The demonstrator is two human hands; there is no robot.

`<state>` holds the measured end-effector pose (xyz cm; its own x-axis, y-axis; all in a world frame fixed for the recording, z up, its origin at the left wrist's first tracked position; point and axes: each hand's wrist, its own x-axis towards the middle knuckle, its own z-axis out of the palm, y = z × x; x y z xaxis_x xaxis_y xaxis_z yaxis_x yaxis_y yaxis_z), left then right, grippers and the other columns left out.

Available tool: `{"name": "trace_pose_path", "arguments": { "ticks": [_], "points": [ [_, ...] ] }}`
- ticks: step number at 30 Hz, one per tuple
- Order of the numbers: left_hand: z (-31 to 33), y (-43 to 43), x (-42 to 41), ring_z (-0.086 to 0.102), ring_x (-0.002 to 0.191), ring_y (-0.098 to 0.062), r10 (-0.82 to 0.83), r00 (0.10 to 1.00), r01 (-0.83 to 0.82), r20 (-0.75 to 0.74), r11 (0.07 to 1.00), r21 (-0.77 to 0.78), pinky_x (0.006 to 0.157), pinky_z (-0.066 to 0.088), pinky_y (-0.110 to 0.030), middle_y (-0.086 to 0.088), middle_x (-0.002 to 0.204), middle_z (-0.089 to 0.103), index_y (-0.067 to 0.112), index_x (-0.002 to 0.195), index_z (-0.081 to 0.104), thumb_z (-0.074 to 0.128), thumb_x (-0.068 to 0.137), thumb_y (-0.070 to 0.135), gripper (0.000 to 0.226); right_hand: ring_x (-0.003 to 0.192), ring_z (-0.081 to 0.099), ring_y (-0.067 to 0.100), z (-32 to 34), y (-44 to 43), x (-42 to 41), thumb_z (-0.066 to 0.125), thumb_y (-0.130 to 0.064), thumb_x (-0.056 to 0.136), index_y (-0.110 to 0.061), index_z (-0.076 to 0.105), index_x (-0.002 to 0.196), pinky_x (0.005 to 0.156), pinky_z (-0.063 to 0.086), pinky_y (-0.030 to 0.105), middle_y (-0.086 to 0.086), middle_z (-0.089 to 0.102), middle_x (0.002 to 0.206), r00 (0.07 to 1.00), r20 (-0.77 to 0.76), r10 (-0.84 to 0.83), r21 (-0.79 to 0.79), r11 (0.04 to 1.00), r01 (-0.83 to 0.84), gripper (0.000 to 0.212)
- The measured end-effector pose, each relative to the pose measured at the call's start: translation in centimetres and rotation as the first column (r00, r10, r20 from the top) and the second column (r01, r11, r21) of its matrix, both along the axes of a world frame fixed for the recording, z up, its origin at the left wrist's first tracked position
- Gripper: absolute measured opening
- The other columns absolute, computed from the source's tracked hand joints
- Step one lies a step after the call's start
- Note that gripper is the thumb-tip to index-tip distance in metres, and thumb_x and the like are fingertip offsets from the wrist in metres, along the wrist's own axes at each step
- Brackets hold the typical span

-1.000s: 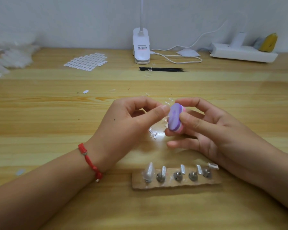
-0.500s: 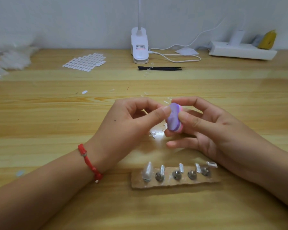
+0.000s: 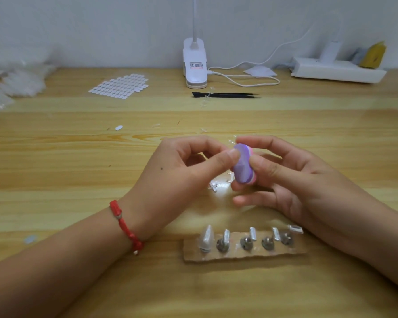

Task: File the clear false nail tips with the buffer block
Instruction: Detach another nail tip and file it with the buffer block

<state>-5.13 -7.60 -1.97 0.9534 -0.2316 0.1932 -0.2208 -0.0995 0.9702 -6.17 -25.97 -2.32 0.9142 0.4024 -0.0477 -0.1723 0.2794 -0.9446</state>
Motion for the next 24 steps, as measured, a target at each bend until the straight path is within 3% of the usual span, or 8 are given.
{"name": "trace_pose_path", "arguments": {
  "ticks": [4,8,12,16,19,24],
  "points": [
    [0.17,0.03,0.0,0.035,0.049,-0.008,0.04,0.999,-0.04,-0.01,0.998,-0.051,0.046,0.031,-0.016,0.013,0.047,0.045,0.02,0.068,0.07,0.073,0.072,0.037,0.018,0.078,0.069,0.021,0.0,-0.03,0.0,0.063,-0.017,0.087,-0.013,0.069,0.115,0.07,0.058,0.031,0.016,0.066,0.088,0.999,0.017,0.034,-0.028,0.999,-0.034,0.029],
    [0.3,-0.14,-0.21,0.037,0.051,-0.009,-0.03,1.0,0.03,0.003,0.999,0.023,0.047,0.032,-0.015,0.012,0.05,0.049,0.019,0.067,0.07,0.072,0.074,0.034,0.016,0.077,0.068,0.021,-0.03,-0.05,0.04,0.064,-0.019,0.083,-0.016,0.071,0.112,0.069,0.058,0.03,0.014,0.067,0.088,1.0,0.014,0.011,-0.018,1.0,-0.011,0.03],
    [0.32,-0.03,-0.04,0.034,0.049,-0.007,0.046,0.999,-0.047,-0.012,0.997,-0.056,0.047,0.03,-0.016,0.013,0.046,0.044,0.019,0.068,0.07,0.071,0.07,0.037,0.018,0.077,0.067,0.019,0.0,-0.01,0.04,0.063,-0.02,0.084,-0.017,0.071,0.113,0.071,0.058,0.029,0.013,0.066,0.089,0.999,0.025,0.039,-0.039,0.999,-0.038,0.031],
    [0.26,-0.2,-0.21,0.037,0.051,-0.007,-0.01,1.0,0.01,0.027,1.0,0.019,0.048,0.032,-0.014,0.012,0.051,0.049,0.02,0.068,0.072,0.074,0.071,0.034,0.015,0.076,0.068,0.02,-0.09,-0.09,0.13,0.064,-0.019,0.083,-0.016,0.072,0.112,0.069,0.058,0.029,0.013,0.067,0.088,1.0,0.003,0.016,0.0,1.0,-0.016,0.031],
    [0.39,-0.04,0.0,0.039,0.045,0.0,0.055,0.998,-0.056,-0.01,0.995,-0.08,0.048,0.033,-0.008,0.014,0.044,0.047,0.016,0.069,0.07,0.072,0.069,0.033,0.017,0.077,0.067,0.019,-0.07,-0.02,0.1,0.064,-0.02,0.083,-0.017,0.072,0.113,0.071,0.058,0.029,0.013,0.066,0.09,0.999,0.016,0.033,-0.022,0.999,-0.033,0.031],
    [0.65,-0.47,-0.54,0.042,0.048,-0.002,-0.08,0.996,0.08,0.033,0.997,0.007,0.049,0.034,-0.009,0.014,0.051,0.057,0.02,0.066,0.07,0.072,0.075,0.031,0.014,0.078,0.067,0.019,-0.04,-0.1,0.14,0.064,-0.02,0.083,-0.017,0.072,0.113,0.07,0.058,0.029,0.012,0.066,0.088,1.0,0.011,0.024,-0.016,1.0,-0.023,0.031]
  ]
}}
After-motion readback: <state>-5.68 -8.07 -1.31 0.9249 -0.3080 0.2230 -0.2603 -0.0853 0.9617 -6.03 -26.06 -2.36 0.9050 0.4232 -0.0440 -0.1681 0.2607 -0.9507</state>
